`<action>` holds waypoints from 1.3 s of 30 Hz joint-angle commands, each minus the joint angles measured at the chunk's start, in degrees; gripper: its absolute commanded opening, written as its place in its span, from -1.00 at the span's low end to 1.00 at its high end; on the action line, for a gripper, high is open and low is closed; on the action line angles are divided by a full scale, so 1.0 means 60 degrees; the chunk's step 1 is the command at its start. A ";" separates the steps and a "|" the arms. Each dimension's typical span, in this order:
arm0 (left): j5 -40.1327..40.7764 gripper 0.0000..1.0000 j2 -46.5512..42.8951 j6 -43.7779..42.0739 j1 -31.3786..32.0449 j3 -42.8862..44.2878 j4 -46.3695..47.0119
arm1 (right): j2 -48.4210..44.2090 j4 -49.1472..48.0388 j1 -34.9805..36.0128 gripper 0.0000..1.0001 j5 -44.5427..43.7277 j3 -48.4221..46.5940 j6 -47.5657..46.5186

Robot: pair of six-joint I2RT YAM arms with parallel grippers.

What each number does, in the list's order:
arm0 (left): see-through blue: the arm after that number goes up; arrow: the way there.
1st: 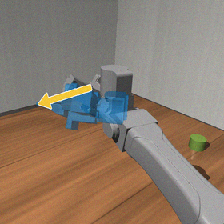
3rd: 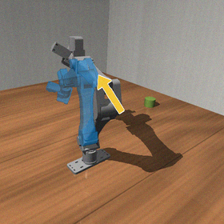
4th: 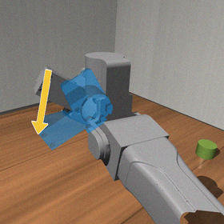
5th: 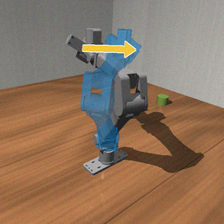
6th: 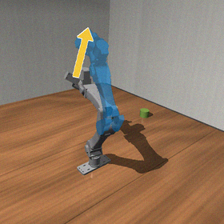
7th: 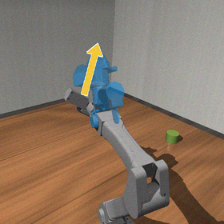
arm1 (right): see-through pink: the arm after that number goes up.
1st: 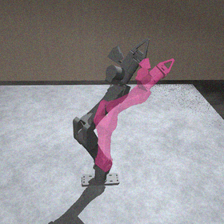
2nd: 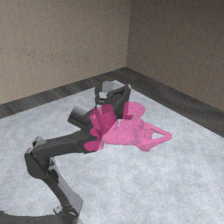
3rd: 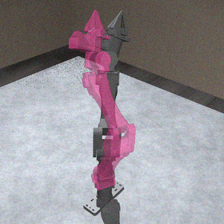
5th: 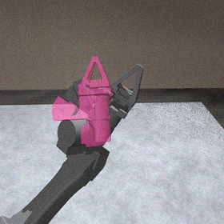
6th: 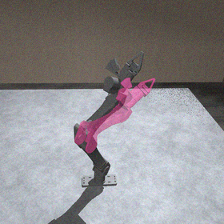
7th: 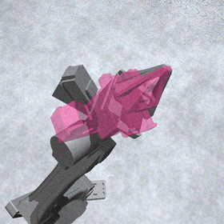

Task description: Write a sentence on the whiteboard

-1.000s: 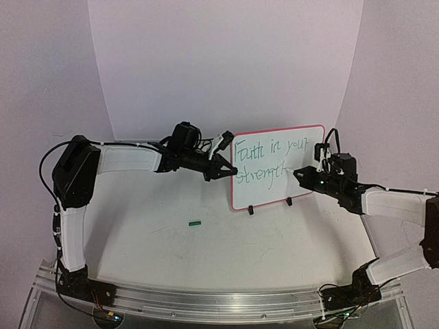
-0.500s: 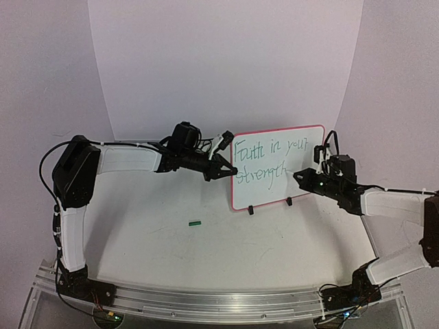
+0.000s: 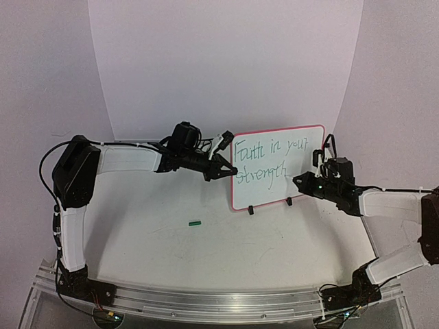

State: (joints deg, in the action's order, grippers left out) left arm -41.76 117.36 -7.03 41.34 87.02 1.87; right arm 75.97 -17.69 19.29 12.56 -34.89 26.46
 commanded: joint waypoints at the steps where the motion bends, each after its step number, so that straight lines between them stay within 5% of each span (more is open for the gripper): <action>1: -0.0050 -1.00 0.0275 -0.0161 0.0434 -0.0250 -0.2538 | -0.0454 -0.0022 -0.0025 -1.00 -0.0813 -0.0009 -0.0004; 39: -0.0042 -1.00 0.0300 -0.0177 0.0434 -0.0251 -0.2538 | 0.0182 -0.0307 -0.0026 -1.00 -0.0987 -0.0179 -0.0073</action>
State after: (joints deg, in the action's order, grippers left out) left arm -41.74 117.36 -7.69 41.65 87.02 2.00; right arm 76.15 -16.86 19.27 7.31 -33.52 26.42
